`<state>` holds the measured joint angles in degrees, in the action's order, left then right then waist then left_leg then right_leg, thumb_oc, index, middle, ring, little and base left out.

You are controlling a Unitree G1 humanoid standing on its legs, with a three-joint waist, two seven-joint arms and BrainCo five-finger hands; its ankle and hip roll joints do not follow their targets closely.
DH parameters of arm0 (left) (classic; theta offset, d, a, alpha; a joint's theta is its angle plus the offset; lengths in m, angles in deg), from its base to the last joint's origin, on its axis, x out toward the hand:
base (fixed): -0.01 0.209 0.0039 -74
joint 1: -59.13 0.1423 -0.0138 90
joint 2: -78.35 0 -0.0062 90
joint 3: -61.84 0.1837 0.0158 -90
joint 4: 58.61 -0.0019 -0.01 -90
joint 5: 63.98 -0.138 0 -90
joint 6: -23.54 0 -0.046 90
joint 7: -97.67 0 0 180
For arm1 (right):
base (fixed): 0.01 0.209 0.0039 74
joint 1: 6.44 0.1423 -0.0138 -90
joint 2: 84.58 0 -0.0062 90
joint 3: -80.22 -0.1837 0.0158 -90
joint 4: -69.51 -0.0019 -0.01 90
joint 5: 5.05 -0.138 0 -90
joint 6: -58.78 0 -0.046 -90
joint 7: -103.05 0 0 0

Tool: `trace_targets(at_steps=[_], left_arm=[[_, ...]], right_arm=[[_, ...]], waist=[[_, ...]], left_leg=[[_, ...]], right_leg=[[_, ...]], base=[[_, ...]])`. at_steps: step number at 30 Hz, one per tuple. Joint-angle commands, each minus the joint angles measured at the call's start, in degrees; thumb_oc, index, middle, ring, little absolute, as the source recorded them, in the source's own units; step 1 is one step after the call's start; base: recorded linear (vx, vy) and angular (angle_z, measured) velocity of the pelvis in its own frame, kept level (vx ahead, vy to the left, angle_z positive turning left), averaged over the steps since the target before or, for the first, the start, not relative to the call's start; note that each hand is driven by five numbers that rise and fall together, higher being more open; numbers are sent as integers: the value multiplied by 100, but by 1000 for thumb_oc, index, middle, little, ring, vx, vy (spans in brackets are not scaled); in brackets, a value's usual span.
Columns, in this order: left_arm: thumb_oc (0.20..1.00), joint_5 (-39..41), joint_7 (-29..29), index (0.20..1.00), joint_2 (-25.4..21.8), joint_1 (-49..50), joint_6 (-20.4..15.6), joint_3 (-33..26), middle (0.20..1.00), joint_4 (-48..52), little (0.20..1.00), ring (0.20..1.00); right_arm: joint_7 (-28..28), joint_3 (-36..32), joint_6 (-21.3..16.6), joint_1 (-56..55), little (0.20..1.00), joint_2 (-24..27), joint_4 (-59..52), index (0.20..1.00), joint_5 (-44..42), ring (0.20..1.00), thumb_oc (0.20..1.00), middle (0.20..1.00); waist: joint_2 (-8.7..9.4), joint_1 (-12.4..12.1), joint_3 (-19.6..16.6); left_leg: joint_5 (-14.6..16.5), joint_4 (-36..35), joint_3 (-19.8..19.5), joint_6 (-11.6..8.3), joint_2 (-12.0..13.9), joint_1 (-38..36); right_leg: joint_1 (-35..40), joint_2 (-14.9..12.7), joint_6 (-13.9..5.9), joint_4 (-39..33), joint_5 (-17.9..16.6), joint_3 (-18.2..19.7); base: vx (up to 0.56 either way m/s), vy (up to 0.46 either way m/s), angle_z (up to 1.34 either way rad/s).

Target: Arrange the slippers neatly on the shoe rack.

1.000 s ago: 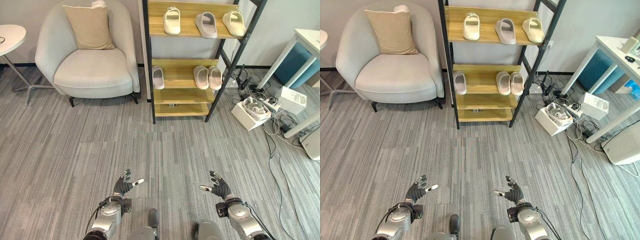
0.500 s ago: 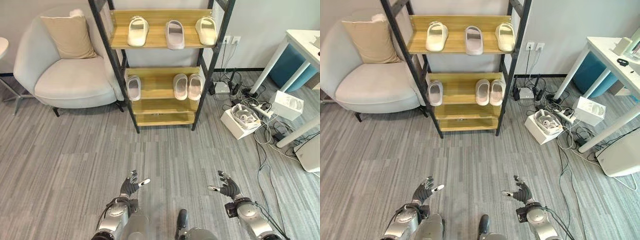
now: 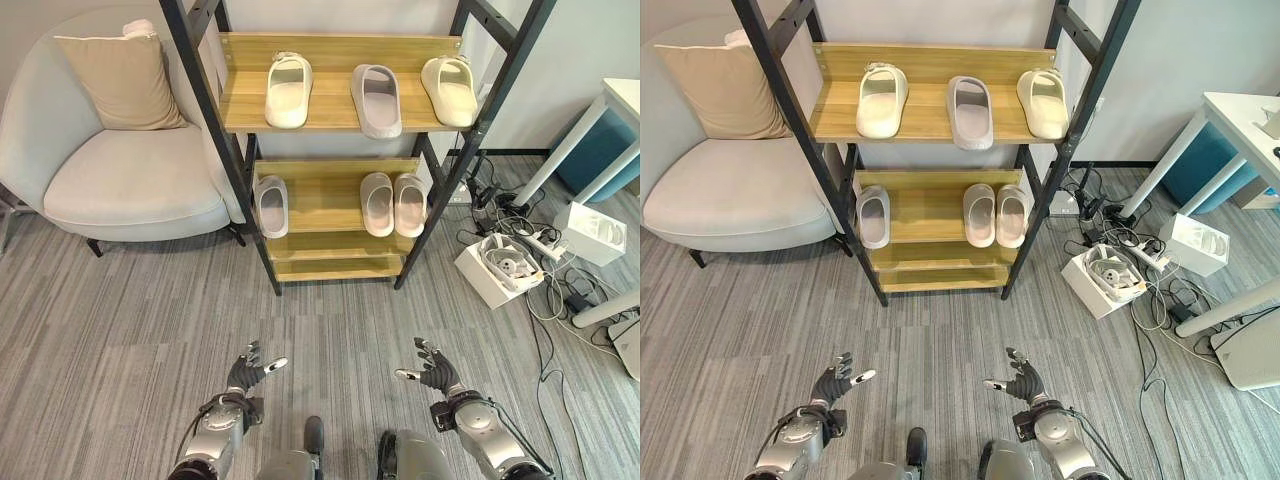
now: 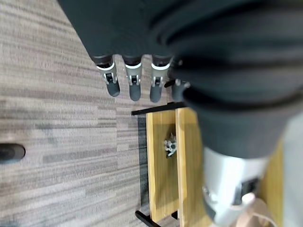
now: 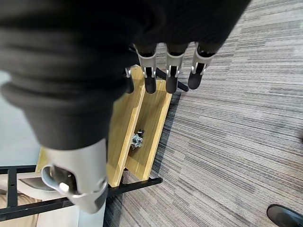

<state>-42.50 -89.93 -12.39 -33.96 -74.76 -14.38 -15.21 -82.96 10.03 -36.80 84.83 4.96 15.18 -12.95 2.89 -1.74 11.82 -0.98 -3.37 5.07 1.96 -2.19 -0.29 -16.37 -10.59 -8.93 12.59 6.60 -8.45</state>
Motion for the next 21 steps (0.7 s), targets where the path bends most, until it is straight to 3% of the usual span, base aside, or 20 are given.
trace_targets(at_steps=[1,4,6,7,8,10,11,12,13,14,18,20,21], left_arm=[[1000,140,20,1000,87,-87,-224,-7,1000,374,1000,1000],[1000,259,91,1000,160,14,-235,-71,1000,421,1000,1000],[1000,318,98,1000,172,17,-231,-91,1000,434,1000,1000],[1000,436,56,1000,202,-9,-241,-114,1000,402,1000,1000],[1000,437,56,1000,202,-11,-242,-114,1000,401,1000,1000],[1000,499,49,1000,223,11,-246,-152,1000,368,1000,1000],[1000,477,63,1000,227,77,-237,-174,1000,387,1000,1000],[1000,447,65,1000,221,96,-236,-164,1000,380,1000,1000],[1000,447,64,1000,222,98,-236,-163,1000,380,1000,1000],[1000,411,53,1000,226,105,-216,-143,1000,362,1000,1000],[1000,422,58,1000,264,125,-215,-152,1000,306,1000,1000],[1000,379,77,1000,232,154,-221,-140,1000,291,1000,1000],[1000,379,77,1000,231,154,-220,-139,1000,292,1000,1000]], right_arm=[[-4,3,-109,-24,1000,136,-231,1000,27,1000,1000,1000],[40,-33,-195,-224,1000,239,-316,1000,-22,1000,1000,1000],[50,-38,-193,-240,1000,292,-349,1000,-33,1000,1000,1000],[22,-37,-195,-212,1000,360,-326,1000,-76,1000,1000,1000],[22,-38,-196,-211,1000,360,-325,1000,-76,1000,1000,1000],[25,-93,-187,-240,1000,398,-309,1000,-140,1000,1000,1000],[31,-171,-181,-259,1000,440,-300,1000,-165,1000,1000,1000],[19,-197,-182,-266,1000,463,-279,1000,-178,1000,1000,1000],[20,-197,-183,-269,1000,464,-279,1000,-179,1000,1000,1000],[-33,-209,-194,-235,1000,468,-216,1000,-188,1000,1000,1000],[-37,-169,-154,-230,1000,396,-163,1000,-88,1000,1000,1000],[-9,-229,-121,-273,1000,296,-127,1000,-17,1000,1000,1000],[-9,-230,-121,-273,1000,294,-127,1000,-17,1000,1000,1000]], waist=[[159,60,88],[162,89,-38],[162,73,-8],[186,14,84],[183,23,85],[234,-3,91],[214,-54,34],[177,-91,27],[181,-94,29],[106,-184,32],[32,-206,-25],[115,-169,-117],[120,-178,-118]], left_leg=[[519,312,1,-439,582,-340],[526,1074,-106,-688,845,-202],[451,1525,-172,-713,854,-33],[244,2115,-440,-730,773,337],[253,2135,-452,-730,773,350],[350,1904,-487,-694,708,604],[258,1429,-392,-682,756,707],[-6,1104,-320,-698,835,872],[-21,1070,-315,-701,832,847],[-395,570,-233,-767,911,1072],[-503,235,-54,-752,987,907],[-290,324,42,-597,802,702],[-287,326,51,-595,800,700]], right_leg=[[941,117,-67,-1047,-879,-171],[1284,303,119,-1160,-807,-337],[1361,335,195,-1140,-757,-356],[1502,365,300,-1139,-645,-373],[1503,365,300,-1138,-642,-384],[1690,352,292,-1235,-543,-408],[1838,354,250,-1346,-477,-447],[1933,380,244,-1399,-431,-449],[1941,377,245,-1402,-427,-447],[2093,445,237,-1430,-318,-434],[2178,442,178,-1312,-161,-419],[2090,169,32,-947,-151,-287],[2083,164,29,-937,-145,-277]], base=[[360,-266,13],[276,-258,50],[105,-123,36],[64,-66,19],[192,-81,6],[198,8,-10],[205,92,-4],[205,89,5],[191,140,5],[133,94,5],[186,212,-15],[215,353,-24],[117,233,-14]])
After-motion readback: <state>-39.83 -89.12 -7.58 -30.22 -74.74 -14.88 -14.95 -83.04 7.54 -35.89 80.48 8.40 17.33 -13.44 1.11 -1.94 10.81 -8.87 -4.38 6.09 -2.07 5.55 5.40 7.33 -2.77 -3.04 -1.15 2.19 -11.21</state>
